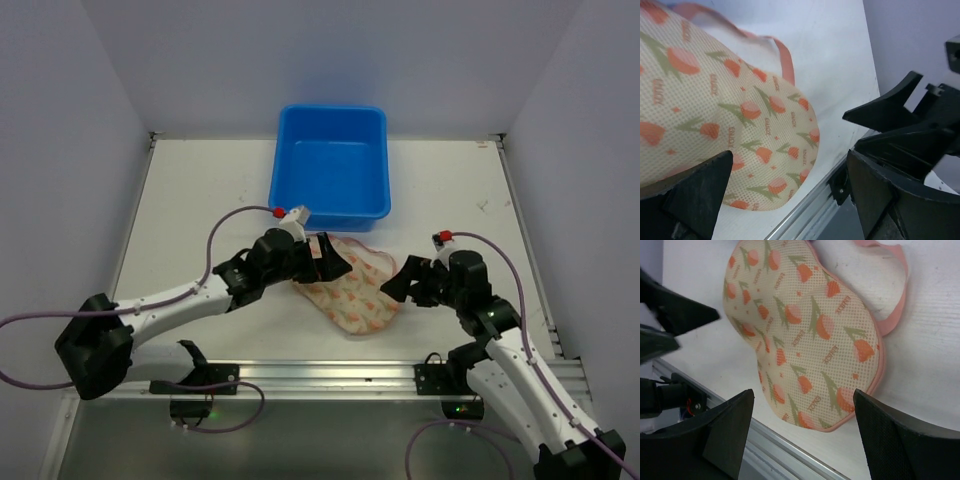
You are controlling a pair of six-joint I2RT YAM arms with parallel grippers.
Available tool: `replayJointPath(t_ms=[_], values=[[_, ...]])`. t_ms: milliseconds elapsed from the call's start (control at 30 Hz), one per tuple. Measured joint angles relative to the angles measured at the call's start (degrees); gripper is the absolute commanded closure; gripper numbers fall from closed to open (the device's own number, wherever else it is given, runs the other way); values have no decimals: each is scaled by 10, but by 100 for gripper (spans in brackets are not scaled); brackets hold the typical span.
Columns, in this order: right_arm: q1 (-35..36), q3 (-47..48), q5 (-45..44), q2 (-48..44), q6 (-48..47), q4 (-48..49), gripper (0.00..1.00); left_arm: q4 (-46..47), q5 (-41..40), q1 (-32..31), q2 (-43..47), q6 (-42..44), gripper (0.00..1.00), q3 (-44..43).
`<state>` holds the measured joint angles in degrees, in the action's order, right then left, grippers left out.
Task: Unzip the laundry bag and remove the bra
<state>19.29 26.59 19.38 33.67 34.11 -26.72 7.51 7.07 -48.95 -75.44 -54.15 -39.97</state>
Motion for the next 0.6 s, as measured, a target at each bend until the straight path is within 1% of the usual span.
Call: replayJointPath(t_ms=[133,267,367,467,600], values=[[0,-17,-3,35,13,4,21,-72,-56,0,86,29,0,-3],[0,-36,8,70,31,17,25,-118,-71,0,135,42,0,21],[0,-43,23,96,46,48,27,-130,-68,0,140,37,0,66],[0,-55,47,137,64,98,30,-138,-60,0,136,23,0,118],[9,-62,72,197,82,149,32,-137,-51,0,125,2,0,148]])
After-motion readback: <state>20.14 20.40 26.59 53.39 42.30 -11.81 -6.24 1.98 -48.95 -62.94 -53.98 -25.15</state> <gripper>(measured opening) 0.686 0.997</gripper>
